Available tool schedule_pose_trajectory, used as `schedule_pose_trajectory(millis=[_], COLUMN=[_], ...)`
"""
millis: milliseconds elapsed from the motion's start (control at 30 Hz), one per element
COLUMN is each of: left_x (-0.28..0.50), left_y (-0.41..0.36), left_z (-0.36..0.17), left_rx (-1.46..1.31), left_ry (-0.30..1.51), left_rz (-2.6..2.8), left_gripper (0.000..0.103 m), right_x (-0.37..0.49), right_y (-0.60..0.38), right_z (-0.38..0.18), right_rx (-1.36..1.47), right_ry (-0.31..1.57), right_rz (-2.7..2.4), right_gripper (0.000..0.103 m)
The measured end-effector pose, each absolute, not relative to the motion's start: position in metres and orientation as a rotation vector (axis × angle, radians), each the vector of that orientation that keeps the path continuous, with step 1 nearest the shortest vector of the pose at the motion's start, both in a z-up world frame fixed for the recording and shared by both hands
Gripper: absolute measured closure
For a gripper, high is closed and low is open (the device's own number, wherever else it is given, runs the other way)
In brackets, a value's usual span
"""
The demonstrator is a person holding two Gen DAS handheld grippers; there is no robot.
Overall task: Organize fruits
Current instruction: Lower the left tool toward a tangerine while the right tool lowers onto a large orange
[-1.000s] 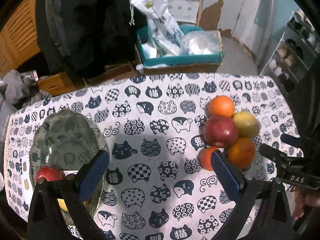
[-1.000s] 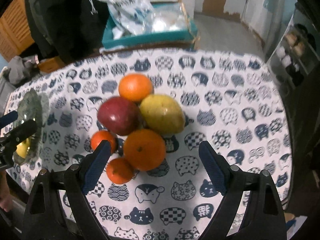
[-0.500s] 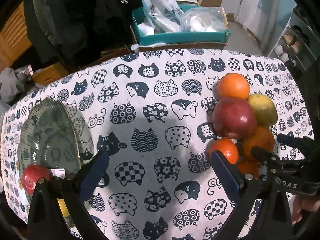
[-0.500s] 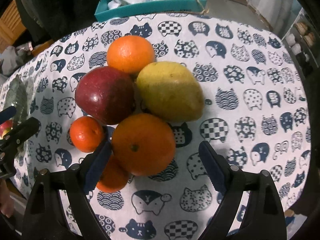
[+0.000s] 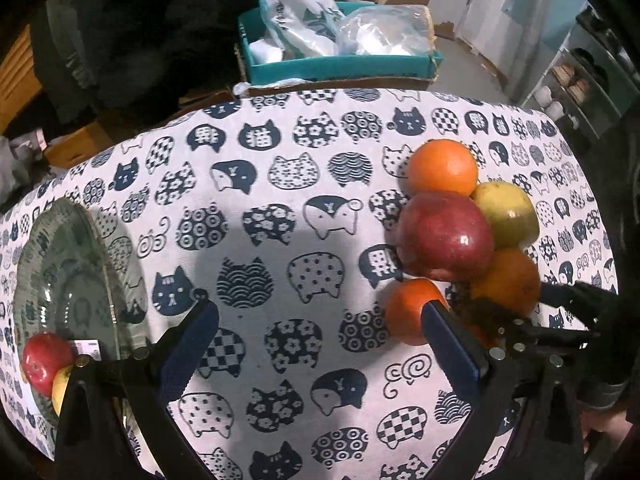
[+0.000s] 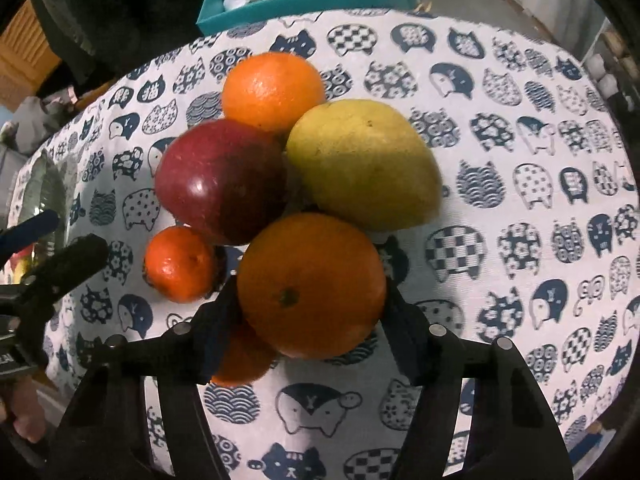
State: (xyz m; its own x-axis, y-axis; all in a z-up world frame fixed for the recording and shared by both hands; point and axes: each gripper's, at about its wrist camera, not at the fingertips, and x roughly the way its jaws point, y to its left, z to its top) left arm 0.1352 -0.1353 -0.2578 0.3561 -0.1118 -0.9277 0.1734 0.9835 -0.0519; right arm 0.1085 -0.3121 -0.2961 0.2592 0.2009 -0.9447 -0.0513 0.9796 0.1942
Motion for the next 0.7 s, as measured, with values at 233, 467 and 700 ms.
schedule_pose_trajectory(millis=[233, 467, 700], left_x=[0.134, 0.135, 0.137], left_y=[-0.159, -0.176, -0.185], left_z=[-0.269, -0.285, -0.299], left_rx=[0.066, 0.068, 0.077], left_ry=[1.225, 1.271, 1.320], left_rz=[-0.236, -0.267, -0.286], left_gripper=[0.001, 0.010, 0.029], right_x=[0.098, 0.092, 0.092], right_y=[-0.337, -0.362, -0.366], right_z=[-0.276, -0.272, -0.271], right_rx=[0.125, 0.157, 0.168], right_ry=[1.237, 1.209, 1.227], right_rz=[0.091, 0.035, 0.035], right_gripper=[0.036, 0.036, 0.036])
